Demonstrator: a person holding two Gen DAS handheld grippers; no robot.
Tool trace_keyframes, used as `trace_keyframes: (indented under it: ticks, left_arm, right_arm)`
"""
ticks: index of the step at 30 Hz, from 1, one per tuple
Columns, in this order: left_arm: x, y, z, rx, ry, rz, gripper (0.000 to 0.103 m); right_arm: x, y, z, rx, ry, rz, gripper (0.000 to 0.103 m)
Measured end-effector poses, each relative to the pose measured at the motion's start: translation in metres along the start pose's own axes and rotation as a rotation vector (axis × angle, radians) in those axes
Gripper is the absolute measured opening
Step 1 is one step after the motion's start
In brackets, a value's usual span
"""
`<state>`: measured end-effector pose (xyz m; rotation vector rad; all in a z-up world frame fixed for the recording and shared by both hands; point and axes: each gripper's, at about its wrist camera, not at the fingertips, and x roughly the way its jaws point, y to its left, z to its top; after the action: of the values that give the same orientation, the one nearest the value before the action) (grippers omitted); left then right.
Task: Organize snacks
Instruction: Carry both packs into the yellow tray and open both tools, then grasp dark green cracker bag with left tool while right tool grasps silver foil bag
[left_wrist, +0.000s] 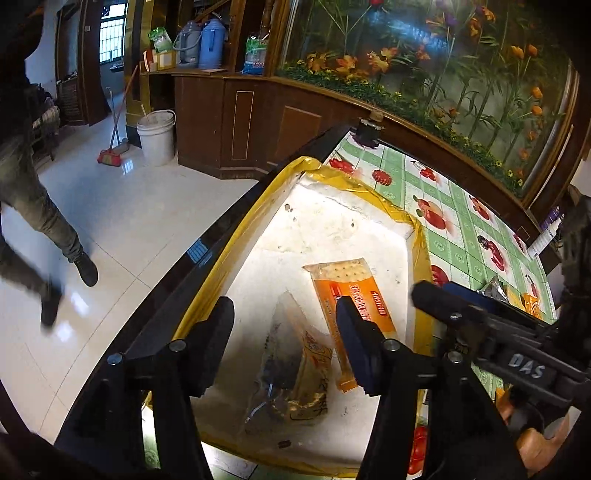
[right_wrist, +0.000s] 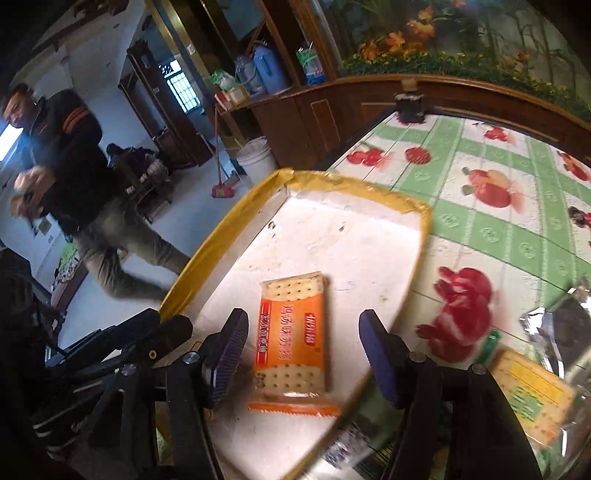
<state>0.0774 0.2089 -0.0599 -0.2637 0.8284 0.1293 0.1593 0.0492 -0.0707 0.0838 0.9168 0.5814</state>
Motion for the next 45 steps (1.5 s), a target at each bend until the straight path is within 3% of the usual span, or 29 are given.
trace_keyframes:
  ticks: [3,6,10,20,29,45]
  left_arm:
    - [-0.010,-0.015,-0.002,0.031,-0.022,0.010,0.056]
    - [-0.020,-0.032,-0.004,0.066,-0.043,0.005,0.063]
    - [-0.031,-0.054,-0.013,0.114,-0.061,-0.021,0.072]
    - [-0.040,-0.122,-0.042,0.249,-0.014,-0.128,0.072]
    - [-0.032,-0.163,-0.067,0.346,0.040,-0.144,0.072]
    - [-0.018,-0.176,-0.074,0.370,0.085,-0.158,0.072]
  right_arm:
    - [-0.031,-0.013,-0.008,0.024,-0.036,-0.025,0.067]
    - [-0.061,-0.030,-0.023,0.048,-0.068,-0.078,0.069]
    - [-0.105,-0.064,-0.054,0.089,-0.109,-0.200,0.078]
    - [-0.181,-0.139,-0.133,0.289,-0.125,-0.333,0.078]
    - [-0.191,-0.149,-0.170,0.325,-0.102,-0.339,0.078]
    - [-0.189,-0.151,-0.168,0.312,-0.102,-0.346,0.078]
